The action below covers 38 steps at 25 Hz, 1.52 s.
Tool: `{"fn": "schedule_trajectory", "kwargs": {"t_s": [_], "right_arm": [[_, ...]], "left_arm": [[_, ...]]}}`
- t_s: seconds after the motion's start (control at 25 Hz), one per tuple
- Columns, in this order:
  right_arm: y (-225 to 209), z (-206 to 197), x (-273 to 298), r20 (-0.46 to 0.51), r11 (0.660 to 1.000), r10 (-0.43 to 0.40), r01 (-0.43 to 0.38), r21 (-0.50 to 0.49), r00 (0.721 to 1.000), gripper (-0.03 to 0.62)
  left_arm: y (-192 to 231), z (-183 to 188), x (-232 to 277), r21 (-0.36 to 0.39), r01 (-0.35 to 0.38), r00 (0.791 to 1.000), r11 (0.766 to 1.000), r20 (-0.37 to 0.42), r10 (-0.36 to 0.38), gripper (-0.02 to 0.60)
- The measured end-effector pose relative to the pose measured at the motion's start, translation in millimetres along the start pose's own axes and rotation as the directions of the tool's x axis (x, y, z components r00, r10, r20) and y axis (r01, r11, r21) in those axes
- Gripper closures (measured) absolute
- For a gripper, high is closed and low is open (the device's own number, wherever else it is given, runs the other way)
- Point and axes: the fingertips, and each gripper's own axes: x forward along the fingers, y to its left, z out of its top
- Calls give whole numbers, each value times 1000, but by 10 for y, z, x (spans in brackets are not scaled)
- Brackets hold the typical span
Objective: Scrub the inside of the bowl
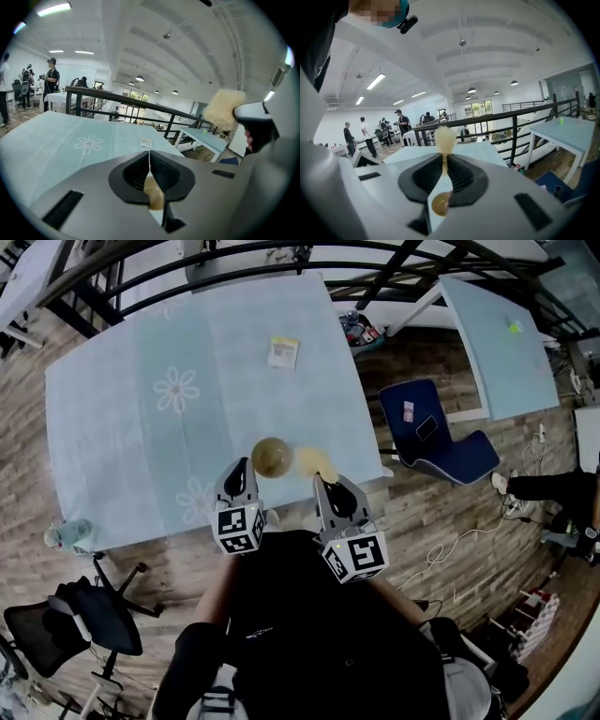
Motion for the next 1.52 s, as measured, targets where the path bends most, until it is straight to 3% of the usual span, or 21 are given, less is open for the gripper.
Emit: {"fn": "schedule_trajectory", "kwargs": {"t_s": [0.24, 0.44, 0.56, 0.68, 0.96, 1.32, 1.52], "right_arm": [[-16, 32, 288, -40, 994, 107, -108, -19, 993, 556], [-61, -14, 376, -91, 990, 132, -135, -30, 987, 556], [-162, -26, 352, -106, 993, 110, -114, -32, 988, 556], [-275, -20, 325, -104, 996, 75, -79, -30, 992, 556], [-457, -107, 152, -112, 1000, 4, -7, -27, 994, 556], [-497, -136, 66, -108, 999, -25, 23, -23, 994, 556], [-486, -150, 78, -112, 999, -26, 23, -28, 993, 556]], "left_arm": [[238, -206, 141, -30, -106, 993, 994, -48, 105, 565], [356, -541, 255, -51, -127, 981, 991, -156, 118, 565], [336, -779, 336, -78, -103, 971, 992, -223, 83, 551], [345, -972, 440, -133, -91, 960, 987, -276, 51, 472], [377, -1299, 623, -177, -109, 934, 978, -356, 39, 472], [440, -1453, 776, -290, -142, 907, 946, -421, 6, 472], [440, -1519, 792, -264, -137, 892, 955, -453, 3, 546]]}}
